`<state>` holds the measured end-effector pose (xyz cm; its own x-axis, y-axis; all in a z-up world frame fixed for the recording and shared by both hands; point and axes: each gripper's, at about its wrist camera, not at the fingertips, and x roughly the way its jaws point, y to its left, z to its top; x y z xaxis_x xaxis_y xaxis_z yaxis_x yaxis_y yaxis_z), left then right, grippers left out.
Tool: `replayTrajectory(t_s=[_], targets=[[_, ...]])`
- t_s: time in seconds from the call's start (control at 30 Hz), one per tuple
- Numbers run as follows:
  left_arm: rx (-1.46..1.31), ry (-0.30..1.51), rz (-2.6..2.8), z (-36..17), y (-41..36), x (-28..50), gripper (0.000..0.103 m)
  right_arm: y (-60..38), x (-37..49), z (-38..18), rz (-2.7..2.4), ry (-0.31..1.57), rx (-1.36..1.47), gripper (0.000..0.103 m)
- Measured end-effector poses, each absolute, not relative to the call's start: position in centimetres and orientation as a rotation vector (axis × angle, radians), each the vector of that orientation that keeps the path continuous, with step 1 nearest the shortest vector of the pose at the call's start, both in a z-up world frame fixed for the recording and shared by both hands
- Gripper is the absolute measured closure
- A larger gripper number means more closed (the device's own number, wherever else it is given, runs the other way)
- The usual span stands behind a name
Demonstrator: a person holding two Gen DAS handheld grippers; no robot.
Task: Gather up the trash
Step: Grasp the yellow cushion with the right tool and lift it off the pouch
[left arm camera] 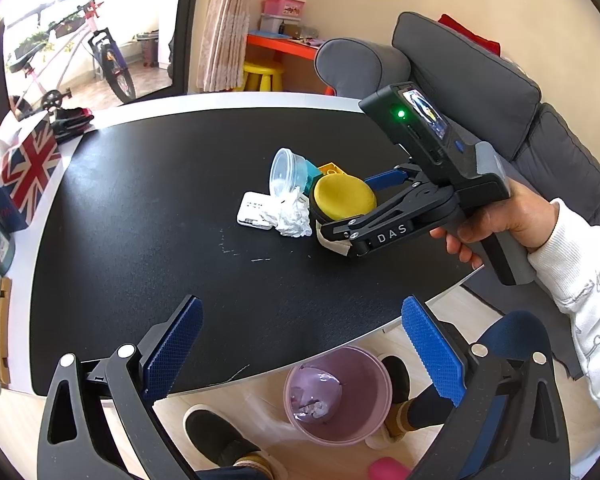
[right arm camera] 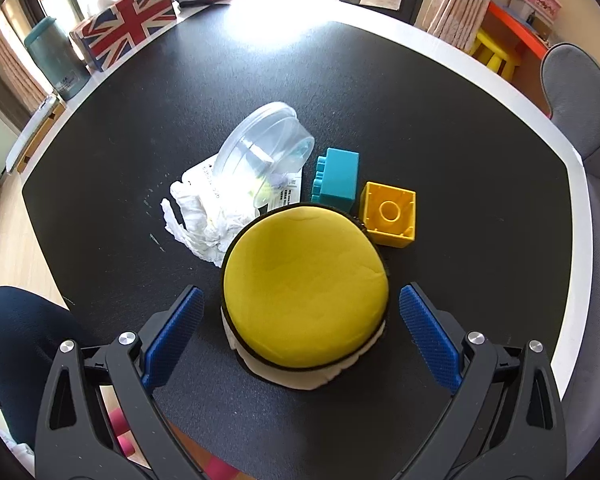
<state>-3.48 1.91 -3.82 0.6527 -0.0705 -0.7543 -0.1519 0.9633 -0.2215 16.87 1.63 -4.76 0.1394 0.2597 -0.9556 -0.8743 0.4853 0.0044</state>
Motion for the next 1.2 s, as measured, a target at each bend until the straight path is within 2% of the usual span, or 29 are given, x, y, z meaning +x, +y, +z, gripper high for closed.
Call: replayTrajectory(t_s=[0.1,0.13,0.17,0.2,0.73,1.2], targets=[[-0.28,0.864,0.045,-4.0,2.0,-3.5,0.007,1.6,16.9,-4.8,0.917,1.133,-0.667,0.006],[-0.281,0.865,0.045,-4.0,2.1,-3.5,0.007,1.6,16.8,-4.7,0.918,1.127,-0.667,0.009],[-0.282,0.865,0.044,-4.1,2.1,-3.5,0.007,1.6,16.8,-4.6,0.917,1.121,-0.669,0.019],[-0.284,0.865,0.043,-4.1,2.1,-3.5,0.007,1.6,16.7,-4.6,0.913,1.116,-0.672,0.022],[-0.272,0.853,0.042,-3.6,2.6,-1.5,0.007,-1.4,16.2,-1.0,0.908,1.046,-0.551,0.023],[-0.26,0.892,0.03,-4.3,3.4,3.4,0.007,-7.1,14.8,0.4,0.881,1.027,-0.45,0.023]])
